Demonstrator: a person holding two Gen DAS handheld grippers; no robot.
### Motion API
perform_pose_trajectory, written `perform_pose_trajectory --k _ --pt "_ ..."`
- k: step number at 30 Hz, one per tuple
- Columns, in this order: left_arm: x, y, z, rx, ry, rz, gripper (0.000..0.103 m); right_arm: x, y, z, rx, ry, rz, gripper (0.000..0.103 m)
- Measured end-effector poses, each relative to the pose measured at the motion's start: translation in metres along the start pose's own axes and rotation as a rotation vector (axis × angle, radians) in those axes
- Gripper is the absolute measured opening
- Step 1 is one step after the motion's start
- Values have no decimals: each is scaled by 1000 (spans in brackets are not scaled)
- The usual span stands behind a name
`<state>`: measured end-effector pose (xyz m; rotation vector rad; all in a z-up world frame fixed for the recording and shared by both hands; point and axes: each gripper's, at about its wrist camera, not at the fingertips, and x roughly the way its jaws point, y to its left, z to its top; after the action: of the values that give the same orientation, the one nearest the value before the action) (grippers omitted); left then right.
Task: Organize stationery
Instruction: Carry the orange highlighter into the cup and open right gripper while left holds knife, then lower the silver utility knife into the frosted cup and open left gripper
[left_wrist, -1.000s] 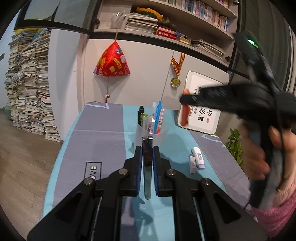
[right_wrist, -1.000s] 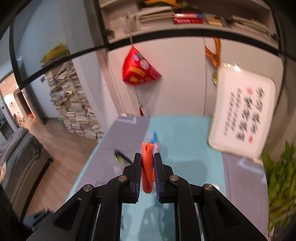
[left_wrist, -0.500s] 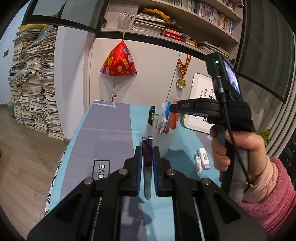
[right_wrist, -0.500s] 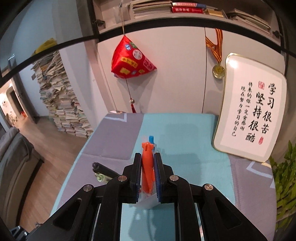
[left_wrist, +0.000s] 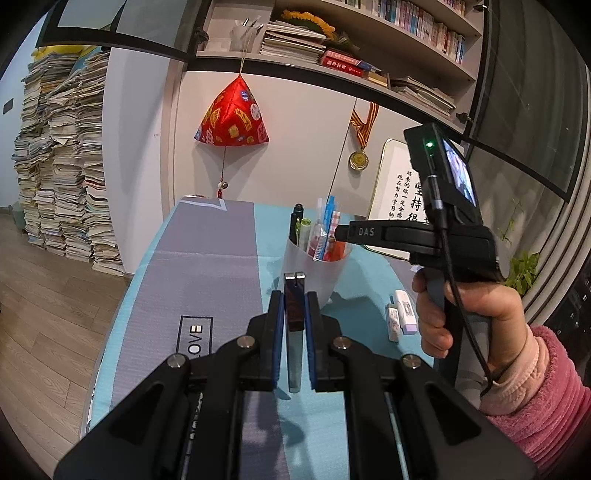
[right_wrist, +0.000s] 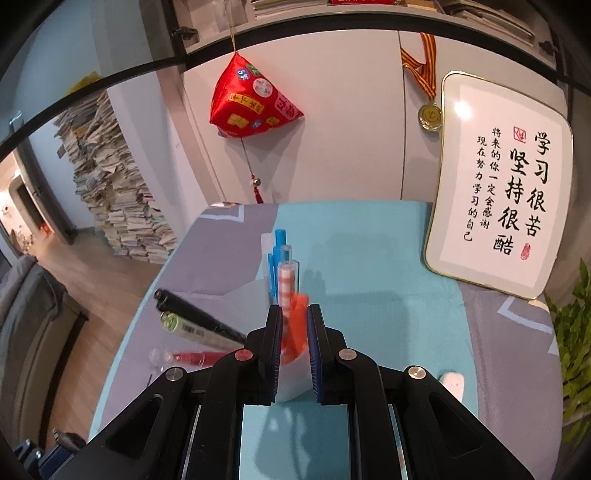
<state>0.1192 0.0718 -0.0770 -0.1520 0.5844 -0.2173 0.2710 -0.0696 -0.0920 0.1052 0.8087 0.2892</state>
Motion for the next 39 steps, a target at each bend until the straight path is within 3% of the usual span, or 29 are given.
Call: perform_pose_trajectory --k 12,27,35,39 --pt "2 -18 5 28 2 -6 9 -42 -28 -21 25 -35 30 15" --pt "6 -58 19 110 -11 19 9 -68 -92 -57 110 8 6 15" --pt "14 -75 47 125 -44 22 9 -85 -121 -70 133 -12 -20 15" --pt "18 -83 73 144 -100 31 9 -88 -134 -75 159 -17 -24 14"
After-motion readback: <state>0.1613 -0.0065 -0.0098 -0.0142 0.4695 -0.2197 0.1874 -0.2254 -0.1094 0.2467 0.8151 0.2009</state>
